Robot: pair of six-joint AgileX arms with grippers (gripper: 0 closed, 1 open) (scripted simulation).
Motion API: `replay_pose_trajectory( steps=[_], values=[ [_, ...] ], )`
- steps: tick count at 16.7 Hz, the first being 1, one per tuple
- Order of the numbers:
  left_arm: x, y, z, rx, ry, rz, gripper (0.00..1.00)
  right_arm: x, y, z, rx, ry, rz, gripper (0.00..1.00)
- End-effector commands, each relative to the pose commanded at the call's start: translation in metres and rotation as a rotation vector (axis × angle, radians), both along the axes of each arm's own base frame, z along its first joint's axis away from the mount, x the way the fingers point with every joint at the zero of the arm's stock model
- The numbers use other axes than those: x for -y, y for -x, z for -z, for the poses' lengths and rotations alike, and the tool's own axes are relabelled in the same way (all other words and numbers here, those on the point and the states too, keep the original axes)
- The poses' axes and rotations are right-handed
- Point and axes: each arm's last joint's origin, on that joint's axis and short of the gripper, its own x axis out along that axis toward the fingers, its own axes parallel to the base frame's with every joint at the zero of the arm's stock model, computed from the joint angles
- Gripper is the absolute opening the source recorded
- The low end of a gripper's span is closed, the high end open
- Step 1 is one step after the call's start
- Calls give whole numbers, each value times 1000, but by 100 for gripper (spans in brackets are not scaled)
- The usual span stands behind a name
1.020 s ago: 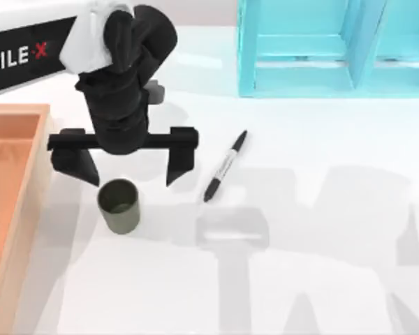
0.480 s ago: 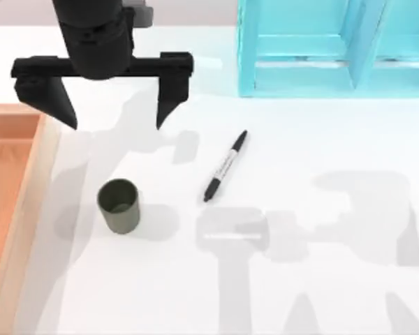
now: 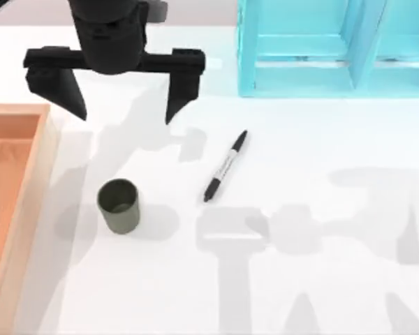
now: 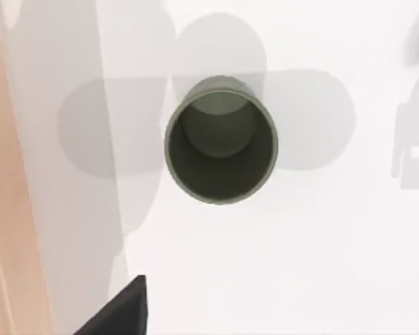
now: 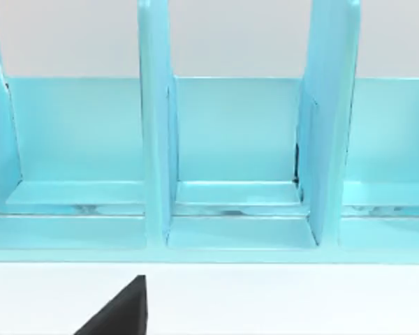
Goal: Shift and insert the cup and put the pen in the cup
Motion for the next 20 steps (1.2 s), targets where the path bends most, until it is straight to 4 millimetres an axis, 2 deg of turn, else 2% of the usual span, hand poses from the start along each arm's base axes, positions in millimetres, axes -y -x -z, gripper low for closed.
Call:
replay_pose_trajectory(
  steps=[3,6,8,11,17,20],
  values=[
    [38,-18,25,30,-43,108,100,0,0,0,0,0,0,100],
    [79,-38,78,11,-108,210,100,0,0,0,0,0,0,100],
    [106,-43,108,22,-145,287,100,0,0,0,0,0,0,100],
    [138,-40,128,81,-171,390,100,0,0,0,0,0,0,100],
    [140,-41,134,86,-174,398,100,0,0,0,0,0,0,100],
    [139,-46,155,89,-173,401,100,0,0,0,0,0,0,100]
  ],
)
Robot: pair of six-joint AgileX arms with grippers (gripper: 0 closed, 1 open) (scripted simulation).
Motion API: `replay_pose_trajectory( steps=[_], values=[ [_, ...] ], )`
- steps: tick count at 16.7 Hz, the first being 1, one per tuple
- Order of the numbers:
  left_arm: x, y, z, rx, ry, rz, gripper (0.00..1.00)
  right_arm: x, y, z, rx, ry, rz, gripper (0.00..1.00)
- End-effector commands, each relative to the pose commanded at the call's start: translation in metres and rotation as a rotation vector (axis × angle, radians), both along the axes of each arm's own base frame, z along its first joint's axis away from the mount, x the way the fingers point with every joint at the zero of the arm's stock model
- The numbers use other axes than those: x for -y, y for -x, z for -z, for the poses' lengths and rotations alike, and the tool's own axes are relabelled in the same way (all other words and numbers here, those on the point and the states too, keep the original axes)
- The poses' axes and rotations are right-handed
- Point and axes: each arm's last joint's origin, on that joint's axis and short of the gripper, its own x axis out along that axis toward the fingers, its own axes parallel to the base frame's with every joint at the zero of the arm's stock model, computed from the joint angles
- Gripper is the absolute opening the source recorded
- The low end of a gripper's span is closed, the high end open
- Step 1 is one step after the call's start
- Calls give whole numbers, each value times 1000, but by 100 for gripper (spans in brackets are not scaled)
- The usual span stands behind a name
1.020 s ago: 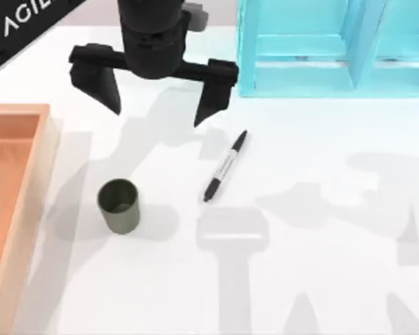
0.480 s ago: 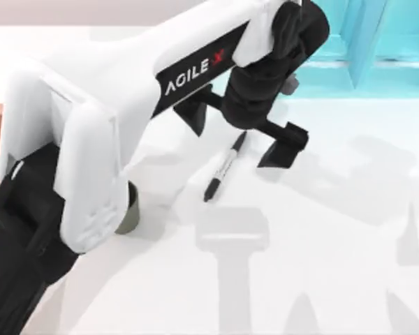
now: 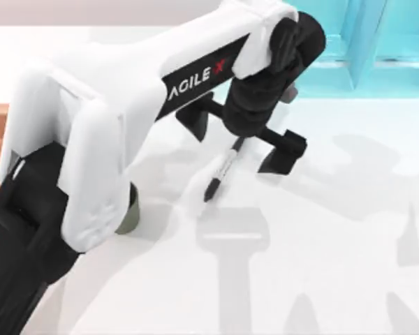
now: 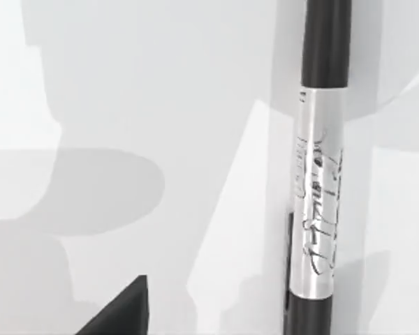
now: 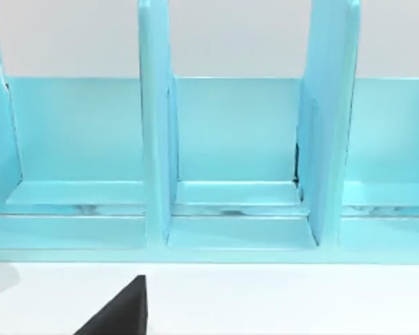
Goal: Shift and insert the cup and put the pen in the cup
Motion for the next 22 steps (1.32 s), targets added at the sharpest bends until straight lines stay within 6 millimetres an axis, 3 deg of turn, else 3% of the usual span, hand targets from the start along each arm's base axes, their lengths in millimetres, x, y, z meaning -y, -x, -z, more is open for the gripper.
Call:
replay_pose_trajectory(
  steps=[7,12,22],
  values=[
    [-11,-10,67,0,0,0,100,0,0,0,0,0,0,100],
    [-12,-11,72,0,0,0,100,0,0,0,0,0,0,100],
    [-12,-11,72,0,0,0,25,0,0,0,0,0,0,100]
  ],
)
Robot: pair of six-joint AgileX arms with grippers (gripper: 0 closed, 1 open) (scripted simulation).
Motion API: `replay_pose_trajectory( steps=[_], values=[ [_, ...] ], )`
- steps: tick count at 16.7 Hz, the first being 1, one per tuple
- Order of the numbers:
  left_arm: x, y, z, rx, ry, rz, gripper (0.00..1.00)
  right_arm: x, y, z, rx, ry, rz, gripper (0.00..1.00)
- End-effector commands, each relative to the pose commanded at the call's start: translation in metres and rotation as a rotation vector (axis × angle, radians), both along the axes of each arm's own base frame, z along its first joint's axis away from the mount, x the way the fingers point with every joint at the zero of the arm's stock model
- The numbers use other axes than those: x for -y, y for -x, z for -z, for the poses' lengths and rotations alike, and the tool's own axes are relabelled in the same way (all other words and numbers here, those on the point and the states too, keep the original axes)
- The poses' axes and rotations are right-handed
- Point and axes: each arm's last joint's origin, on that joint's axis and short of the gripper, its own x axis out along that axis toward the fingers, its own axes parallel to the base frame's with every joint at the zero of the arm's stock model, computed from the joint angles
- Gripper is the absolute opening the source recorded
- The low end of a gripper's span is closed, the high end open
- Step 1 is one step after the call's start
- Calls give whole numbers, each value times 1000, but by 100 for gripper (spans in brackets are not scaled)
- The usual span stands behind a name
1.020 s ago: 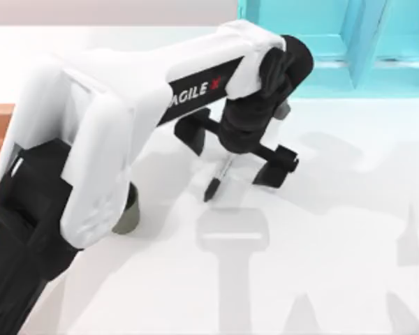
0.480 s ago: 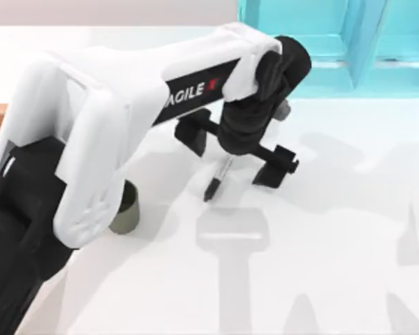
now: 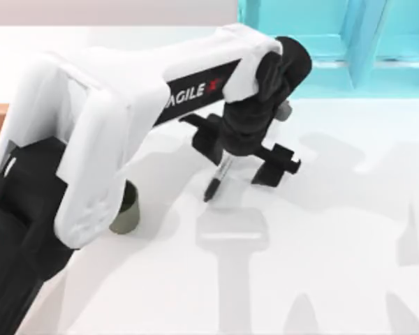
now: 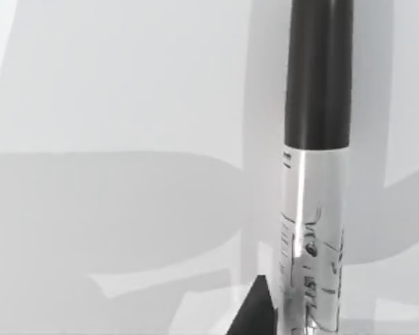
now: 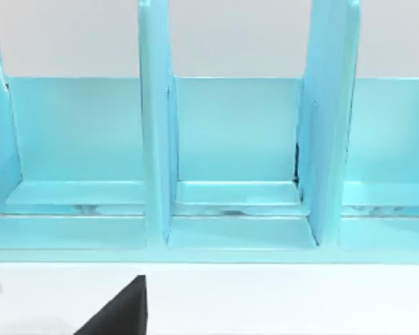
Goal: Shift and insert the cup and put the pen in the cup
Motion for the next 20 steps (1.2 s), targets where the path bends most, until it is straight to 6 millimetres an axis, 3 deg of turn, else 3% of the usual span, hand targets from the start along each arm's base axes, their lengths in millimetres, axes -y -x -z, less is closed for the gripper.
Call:
replay_pose_trajectory(
  steps=[3,11,12,16,20],
  values=[
    [0,0,0,0,0,0,2,0,0,0,0,0,0,100],
    [0,0,0,0,0,0,0,0,0,0,0,0,0,100],
    [9,7,-32,17,80,0,0,0,0,0,0,0,0,100],
    [13,23,-51,21,82,2,0,0,0,0,0,0,0,100],
    [13,64,-95,17,81,-2,0,0,0,0,0,0,0,100]
  ],
)
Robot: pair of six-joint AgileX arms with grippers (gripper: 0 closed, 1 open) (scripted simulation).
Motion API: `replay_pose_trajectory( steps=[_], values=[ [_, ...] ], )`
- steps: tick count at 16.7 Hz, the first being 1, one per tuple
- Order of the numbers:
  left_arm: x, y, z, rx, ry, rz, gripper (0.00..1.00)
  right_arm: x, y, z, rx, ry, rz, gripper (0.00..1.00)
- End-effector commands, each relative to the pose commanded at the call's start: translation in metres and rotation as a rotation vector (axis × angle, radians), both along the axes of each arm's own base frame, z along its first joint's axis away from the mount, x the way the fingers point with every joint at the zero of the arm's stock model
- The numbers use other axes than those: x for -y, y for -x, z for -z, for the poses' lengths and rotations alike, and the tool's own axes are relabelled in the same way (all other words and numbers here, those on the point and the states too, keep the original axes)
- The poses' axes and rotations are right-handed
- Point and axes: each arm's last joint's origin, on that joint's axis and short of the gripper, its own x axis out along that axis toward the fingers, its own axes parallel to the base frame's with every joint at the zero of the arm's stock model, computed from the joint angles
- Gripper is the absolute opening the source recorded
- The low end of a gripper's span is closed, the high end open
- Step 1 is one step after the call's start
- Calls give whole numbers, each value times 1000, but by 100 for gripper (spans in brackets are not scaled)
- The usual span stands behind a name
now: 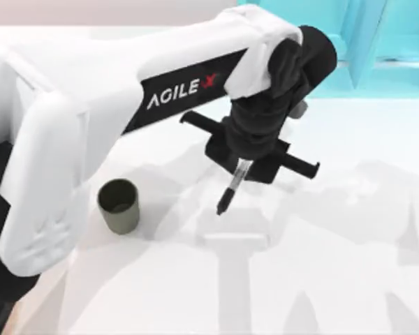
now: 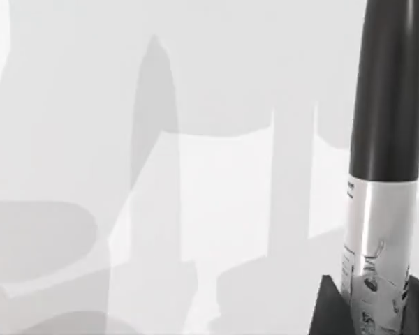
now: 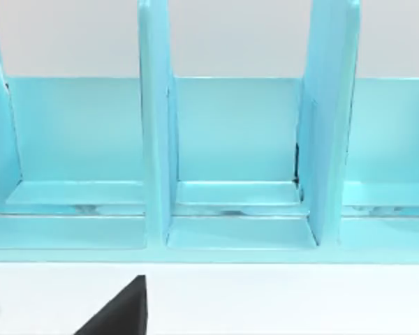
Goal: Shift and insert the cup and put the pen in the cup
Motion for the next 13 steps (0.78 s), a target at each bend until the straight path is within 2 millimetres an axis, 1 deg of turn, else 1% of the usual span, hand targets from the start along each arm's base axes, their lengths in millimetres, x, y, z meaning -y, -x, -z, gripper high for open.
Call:
replay_pose_trajectory(
  steps=[3,5,10,13],
  values=[
    [-4,31,-28,1,1,2,0,0,0,0,0,0,0,100],
    [-6,42,-36,0,0,2,0,0,0,0,0,0,0,100],
    [-6,41,-37,1,1,-1,0,0,0,0,0,0,0,100],
    [-10,43,-38,38,25,14,0,0,0,0,0,0,0,100]
  ],
)
